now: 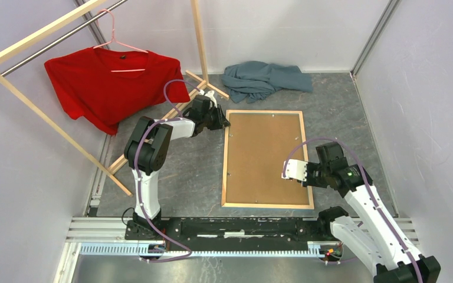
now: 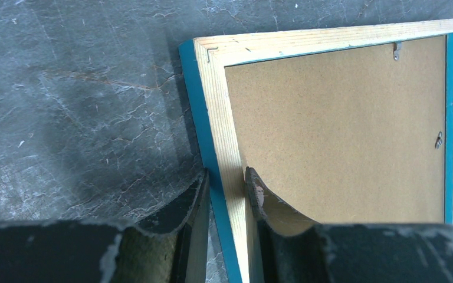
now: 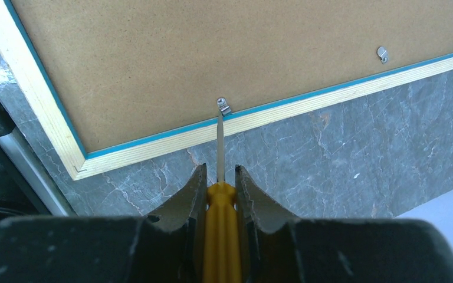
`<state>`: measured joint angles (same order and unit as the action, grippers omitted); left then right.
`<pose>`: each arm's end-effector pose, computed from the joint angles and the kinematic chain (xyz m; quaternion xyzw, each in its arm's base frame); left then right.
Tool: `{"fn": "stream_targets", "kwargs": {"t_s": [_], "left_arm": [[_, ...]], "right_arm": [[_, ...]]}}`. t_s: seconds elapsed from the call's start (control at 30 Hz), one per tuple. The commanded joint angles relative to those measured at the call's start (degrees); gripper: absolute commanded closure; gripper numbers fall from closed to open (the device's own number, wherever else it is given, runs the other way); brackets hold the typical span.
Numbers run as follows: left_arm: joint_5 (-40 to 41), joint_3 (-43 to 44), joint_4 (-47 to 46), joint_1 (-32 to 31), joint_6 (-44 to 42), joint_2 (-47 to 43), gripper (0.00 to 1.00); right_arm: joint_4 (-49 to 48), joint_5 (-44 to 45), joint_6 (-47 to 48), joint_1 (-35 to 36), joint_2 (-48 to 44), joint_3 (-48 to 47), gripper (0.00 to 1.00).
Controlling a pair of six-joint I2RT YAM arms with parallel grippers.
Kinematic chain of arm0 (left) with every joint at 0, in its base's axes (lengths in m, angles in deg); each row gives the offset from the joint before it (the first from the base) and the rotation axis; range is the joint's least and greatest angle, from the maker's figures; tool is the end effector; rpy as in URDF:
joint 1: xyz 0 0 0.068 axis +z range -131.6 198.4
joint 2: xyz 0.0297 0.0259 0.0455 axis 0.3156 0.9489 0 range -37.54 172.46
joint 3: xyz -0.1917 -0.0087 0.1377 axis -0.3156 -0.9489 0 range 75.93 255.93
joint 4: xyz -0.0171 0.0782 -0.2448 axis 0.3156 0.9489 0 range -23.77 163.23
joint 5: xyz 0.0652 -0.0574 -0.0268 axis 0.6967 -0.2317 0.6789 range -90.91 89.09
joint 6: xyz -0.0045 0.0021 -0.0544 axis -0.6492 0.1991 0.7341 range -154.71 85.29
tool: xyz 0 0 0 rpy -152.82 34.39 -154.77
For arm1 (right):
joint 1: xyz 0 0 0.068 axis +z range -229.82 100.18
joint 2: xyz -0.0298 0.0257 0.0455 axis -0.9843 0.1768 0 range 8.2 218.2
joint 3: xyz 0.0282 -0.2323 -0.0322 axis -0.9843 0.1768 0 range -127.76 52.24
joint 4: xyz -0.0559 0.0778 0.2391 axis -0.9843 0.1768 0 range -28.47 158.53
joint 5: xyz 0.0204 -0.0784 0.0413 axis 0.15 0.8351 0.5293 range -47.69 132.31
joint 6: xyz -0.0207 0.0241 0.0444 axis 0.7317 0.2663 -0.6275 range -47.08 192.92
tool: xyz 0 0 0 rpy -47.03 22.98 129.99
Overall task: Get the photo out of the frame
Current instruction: Release the photo frame item from the photo frame.
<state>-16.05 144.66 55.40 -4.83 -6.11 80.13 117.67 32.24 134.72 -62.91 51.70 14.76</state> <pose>0.3771 -0.1721 0.1039 0.0157 0.8931 -0.2960 0.3384 0.1449 0.0506 0.2062 -0.6294 0.7343 -0.0127 0.2539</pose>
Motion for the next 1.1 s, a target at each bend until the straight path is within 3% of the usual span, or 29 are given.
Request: {"fn": "stream_targets", "kwargs": {"t_s": [0.0,1.07], "left_arm": [[0.37,-0.33,4.24,0.25,0.49,3.05,0.95],[0.48,-0.26,4.32,0.31,0.4,3.28,0.95]], "right_arm": [[-1.83,2.77,0.15,0.41,0.27,0.38,1.0],[-5.48,3.93,-2.47,4.16,-2.33,2.49,1.0]]}}
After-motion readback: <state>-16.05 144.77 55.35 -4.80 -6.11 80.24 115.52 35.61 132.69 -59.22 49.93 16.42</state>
